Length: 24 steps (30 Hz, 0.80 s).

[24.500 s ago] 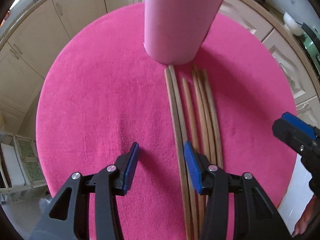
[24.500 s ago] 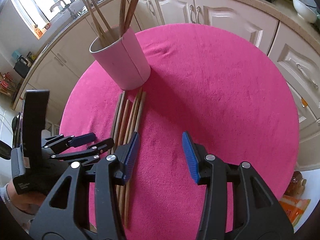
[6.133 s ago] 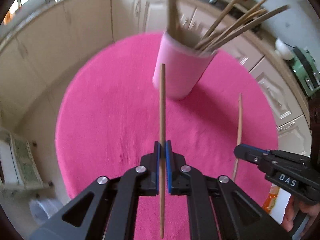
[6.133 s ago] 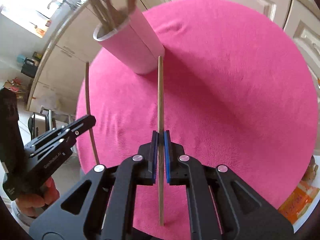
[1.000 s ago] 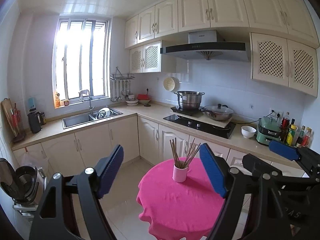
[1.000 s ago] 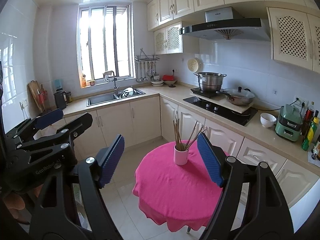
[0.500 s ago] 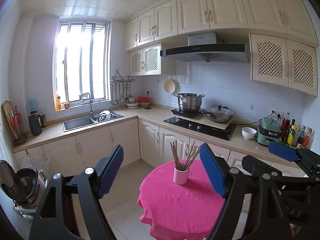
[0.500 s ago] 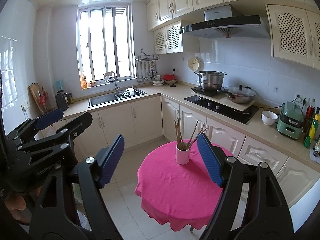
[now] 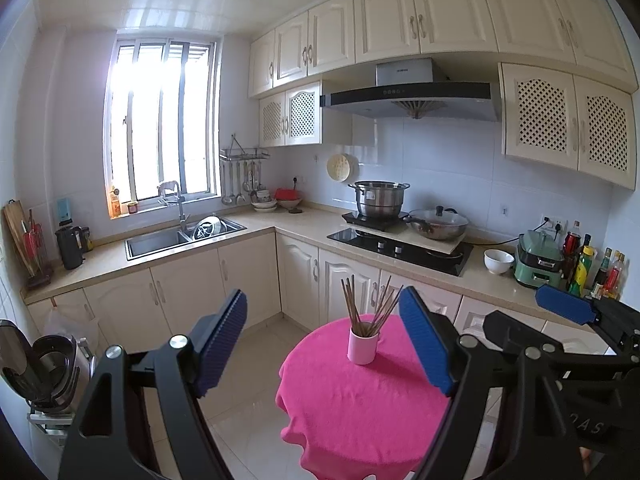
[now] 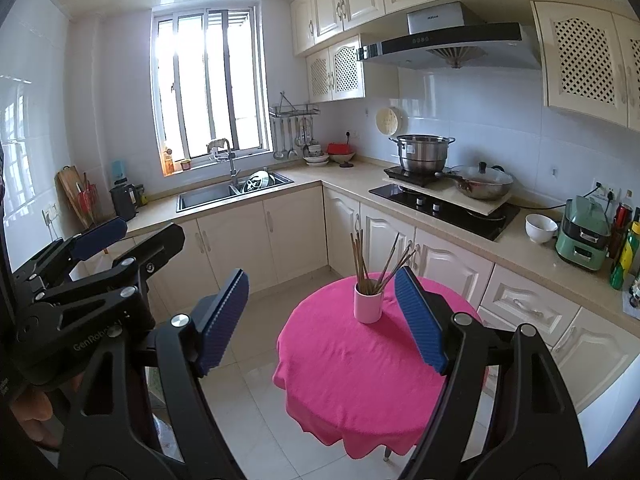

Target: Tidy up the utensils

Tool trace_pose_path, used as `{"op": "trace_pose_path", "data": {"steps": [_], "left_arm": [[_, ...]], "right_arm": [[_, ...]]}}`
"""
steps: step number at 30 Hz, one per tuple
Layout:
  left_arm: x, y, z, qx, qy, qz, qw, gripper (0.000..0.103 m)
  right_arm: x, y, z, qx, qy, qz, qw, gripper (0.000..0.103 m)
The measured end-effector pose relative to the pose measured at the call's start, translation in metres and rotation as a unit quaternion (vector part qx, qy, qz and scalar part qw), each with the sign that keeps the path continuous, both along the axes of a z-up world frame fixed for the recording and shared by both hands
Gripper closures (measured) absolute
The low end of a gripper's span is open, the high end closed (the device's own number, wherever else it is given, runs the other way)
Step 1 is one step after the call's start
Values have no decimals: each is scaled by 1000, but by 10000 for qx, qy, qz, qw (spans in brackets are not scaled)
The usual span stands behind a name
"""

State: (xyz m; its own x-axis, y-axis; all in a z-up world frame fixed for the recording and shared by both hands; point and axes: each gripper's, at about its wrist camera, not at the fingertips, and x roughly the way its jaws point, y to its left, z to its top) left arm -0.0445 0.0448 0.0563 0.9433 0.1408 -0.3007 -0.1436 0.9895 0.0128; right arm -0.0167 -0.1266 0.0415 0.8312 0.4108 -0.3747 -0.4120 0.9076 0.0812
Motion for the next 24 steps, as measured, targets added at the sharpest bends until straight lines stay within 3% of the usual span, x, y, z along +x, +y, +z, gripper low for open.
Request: {"op": "trace_pose_path", "data": {"steps": [24], "left_arm": [[10, 1, -6, -3, 84, -35, 10000, 26]], "right_arm": [[4, 4, -1, 23, 103, -52, 9999, 28]]}}
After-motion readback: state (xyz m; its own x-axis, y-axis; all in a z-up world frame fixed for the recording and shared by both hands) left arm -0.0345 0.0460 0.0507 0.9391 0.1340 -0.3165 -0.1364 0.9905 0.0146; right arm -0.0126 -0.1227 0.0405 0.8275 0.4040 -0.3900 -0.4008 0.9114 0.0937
